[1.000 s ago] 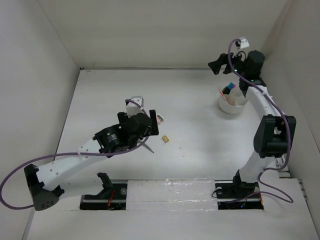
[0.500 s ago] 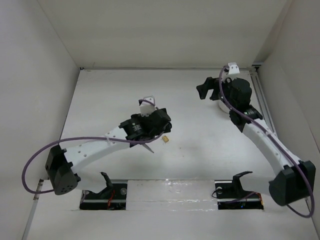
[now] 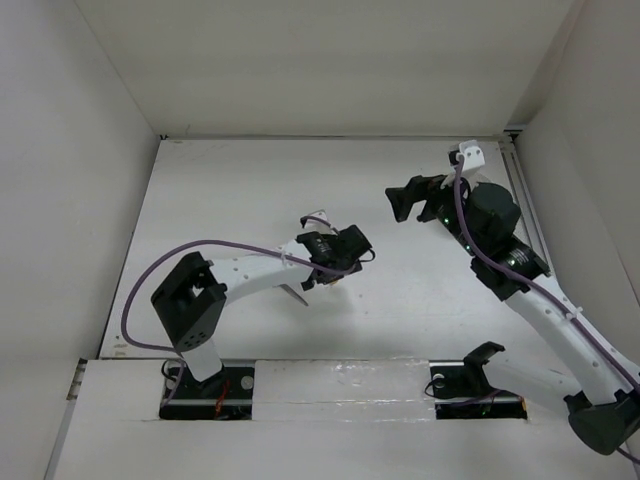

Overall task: Sort the stationery into containers
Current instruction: Pick up the stationery from the center of the board.

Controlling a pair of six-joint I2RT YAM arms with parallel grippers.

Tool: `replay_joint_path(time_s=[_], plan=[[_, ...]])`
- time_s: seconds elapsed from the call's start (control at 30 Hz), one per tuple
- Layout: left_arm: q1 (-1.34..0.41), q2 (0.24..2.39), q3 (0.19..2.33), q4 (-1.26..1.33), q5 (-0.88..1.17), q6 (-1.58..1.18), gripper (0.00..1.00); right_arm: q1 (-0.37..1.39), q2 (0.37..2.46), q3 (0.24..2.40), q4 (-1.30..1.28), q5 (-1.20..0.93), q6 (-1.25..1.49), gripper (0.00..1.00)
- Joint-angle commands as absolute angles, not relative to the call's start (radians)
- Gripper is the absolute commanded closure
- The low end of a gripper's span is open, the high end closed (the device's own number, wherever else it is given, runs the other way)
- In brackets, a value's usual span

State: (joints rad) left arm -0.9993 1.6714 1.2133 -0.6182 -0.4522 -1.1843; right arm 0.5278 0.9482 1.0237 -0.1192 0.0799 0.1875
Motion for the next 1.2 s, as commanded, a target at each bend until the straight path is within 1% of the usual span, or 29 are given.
replay_joint_path(time_s=[0.0, 0.07, 0.1, 0.2, 0.27, 0.3, 0.37, 0.43, 0.47, 0.57, 0.7, 0.73, 0.77, 0.8, 0.9, 0.93, 0.97, 1.0, 1.1, 1.13, 1.17], plan=[[-0.996, 1.693, 1.267, -0.634, -0.482, -1.31, 0.08, 0.561, 0.962, 1.011, -0.14, 0.077, 0.186, 0.0], [-0.983, 1.713, 1.278, -0.623, -0.482, -1.321, 0.1, 0.561, 0.962, 1.002, -0.14, 0.077, 0.195, 0.0], [-0.968, 1.738, 1.278, -0.609, -0.47, -1.321, 0.12, 0.571, 0.953, 0.993, -0.129, 0.068, 0.195, 0.0], [-0.928, 1.784, 1.278, -0.598, -0.445, -1.31, 0.12, 0.58, 0.943, 0.983, -0.114, 0.042, 0.195, 0.0], [-0.917, 1.799, 1.278, -0.574, -0.436, -1.31, 0.17, 0.589, 0.931, 0.983, -0.114, 0.041, 0.195, 0.0], [-0.917, 1.799, 1.269, -0.574, -0.436, -1.31, 0.21, 0.589, 0.92, 0.983, -0.114, 0.041, 0.195, 0.0], [-0.917, 1.827, 1.269, -0.574, -0.436, -1.321, 0.22, 0.589, 0.911, 0.983, -0.114, 0.051, 0.204, 0.0], [-0.917, 1.85, 1.269, -0.574, -0.436, -1.321, 0.3, 0.589, 0.881, 0.983, -0.114, 0.051, 0.204, 0.0], [-0.917, 1.859, 1.269, -0.574, -0.436, -1.321, 0.31, 0.589, 0.881, 0.983, -0.114, 0.061, 0.204, 0.0], [-0.917, 1.884, 1.292, -0.574, -0.426, -1.321, 0.47, 0.598, 0.856, 0.974, -0.114, 0.061, 0.204, 0.0], [-0.917, 1.893, 1.292, -0.597, -0.417, -1.321, 0.52, 0.598, 0.847, 0.974, -0.114, 0.07, 0.204, 0.0], [-0.917, 1.893, 1.292, -0.597, -0.417, -1.33, 0.53, 0.598, 0.847, 0.974, -0.114, 0.071, 0.204, 0.0], [-0.917, 1.893, 1.292, -0.609, -0.417, -1.33, 0.56, 0.598, 0.847, 0.974, -0.104, 0.071, 0.204, 0.0], [-0.917, 1.893, 1.292, -0.609, -0.417, -1.33, 0.57, 0.598, 0.847, 0.974, -0.104, 0.071, 0.204, 0.0], [-0.917, 1.907, 1.292, -0.629, -0.417, -1.339, 0.68, 0.598, 0.847, 0.974, -0.104, 0.071, 0.204, 0.0], [-0.917, 1.907, 1.301, -0.629, -0.417, -1.339, 0.7, 0.598, 0.847, 0.974, -0.104, 0.071, 0.204, 0.0], [-0.917, 1.919, 1.301, -0.641, -0.417, -1.339, 0.7, 0.598, 0.847, 0.974, -0.104, 0.08, 0.204, 0.0], [-0.917, 1.919, 1.311, -0.656, -0.417, -1.339, 0.74, 0.598, 0.847, 0.974, -0.104, 0.08, 0.204, 0.0], [-0.917, 1.947, 1.334, -0.681, -0.407, -1.339, 0.79, 0.598, 0.838, 0.965, -0.104, 0.08, 0.204, 0.0], [-0.917, 1.957, 1.335, -0.681, -0.407, -1.339, 0.86, 0.598, 0.838, 0.965, -0.104, 0.08, 0.213, 0.0], [-0.917, 1.957, 1.335, -0.681, -0.407, -1.339, 0.91, 0.588, 0.838, 0.965, -0.104, 0.08, 0.213, 0.0]])
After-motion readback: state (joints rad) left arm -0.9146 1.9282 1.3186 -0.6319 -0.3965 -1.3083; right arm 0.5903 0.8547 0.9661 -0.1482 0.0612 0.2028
